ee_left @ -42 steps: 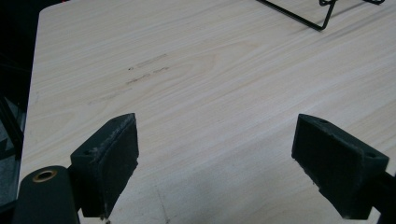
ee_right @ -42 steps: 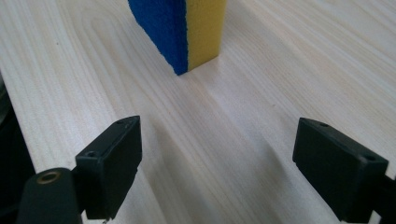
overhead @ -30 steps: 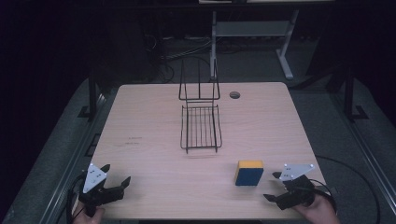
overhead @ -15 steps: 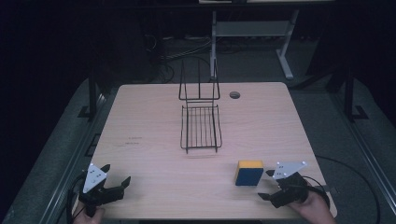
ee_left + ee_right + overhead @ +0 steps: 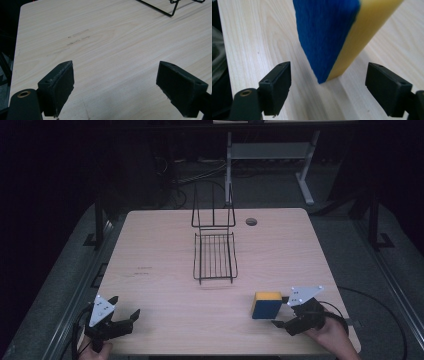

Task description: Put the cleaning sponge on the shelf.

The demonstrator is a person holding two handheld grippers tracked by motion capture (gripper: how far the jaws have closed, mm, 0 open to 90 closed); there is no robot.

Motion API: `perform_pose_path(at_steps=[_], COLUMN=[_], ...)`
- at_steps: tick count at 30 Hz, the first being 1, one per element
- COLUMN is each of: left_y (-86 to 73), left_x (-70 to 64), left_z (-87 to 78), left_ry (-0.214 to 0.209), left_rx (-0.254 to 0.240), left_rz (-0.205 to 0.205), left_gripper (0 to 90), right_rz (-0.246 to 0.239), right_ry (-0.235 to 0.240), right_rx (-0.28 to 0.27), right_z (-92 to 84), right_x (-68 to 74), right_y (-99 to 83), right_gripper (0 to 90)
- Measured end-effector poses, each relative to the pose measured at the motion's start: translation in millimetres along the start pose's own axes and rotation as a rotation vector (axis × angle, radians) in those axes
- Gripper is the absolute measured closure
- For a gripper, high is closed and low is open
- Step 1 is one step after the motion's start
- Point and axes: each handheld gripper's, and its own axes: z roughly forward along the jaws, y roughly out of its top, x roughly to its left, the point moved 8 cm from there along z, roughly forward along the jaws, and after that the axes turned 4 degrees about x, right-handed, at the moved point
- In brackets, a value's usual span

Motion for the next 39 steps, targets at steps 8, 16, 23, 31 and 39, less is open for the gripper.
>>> perform_pose_path(at_steps=[8, 16, 23, 31, 39], left_y=[0.1, -0.2, -0.4, -0.4, -0.3], left_x=[-0.6, -0.4, 0.0, 0.1, 0.1], left_z=[0.4, 0.6, 0.7, 0.8, 0.3], left_ry=[-0.003, -0.005, -0.006, -0.005, -0.006], left_rx=[0.0, 0.001, 0.004, 0.003, 0.003], left_rz=[0.003, 0.003, 0.003, 0.001, -0.001], left_gripper=[14.1, 14.1, 14.1, 14.1, 14.1], right_rz=[-0.01, -0.046, -0.057, -0.087, -0.135], right_ry=[0.011, 0.021, 0.046, 0.068, 0.099], right_rx=[-0.032, 0.008, 0.007, 0.0, 0.008], right_z=[-3.5, 2.7, 1.5, -1.7, 0.8], right_x=[-3.0, -1.1, 1.7, 2.1, 2.2], right_y=[16.0, 22.0, 23.0, 35.1, 58.3], right_gripper=[28.4, 47.2, 56.1, 57.3, 57.3])
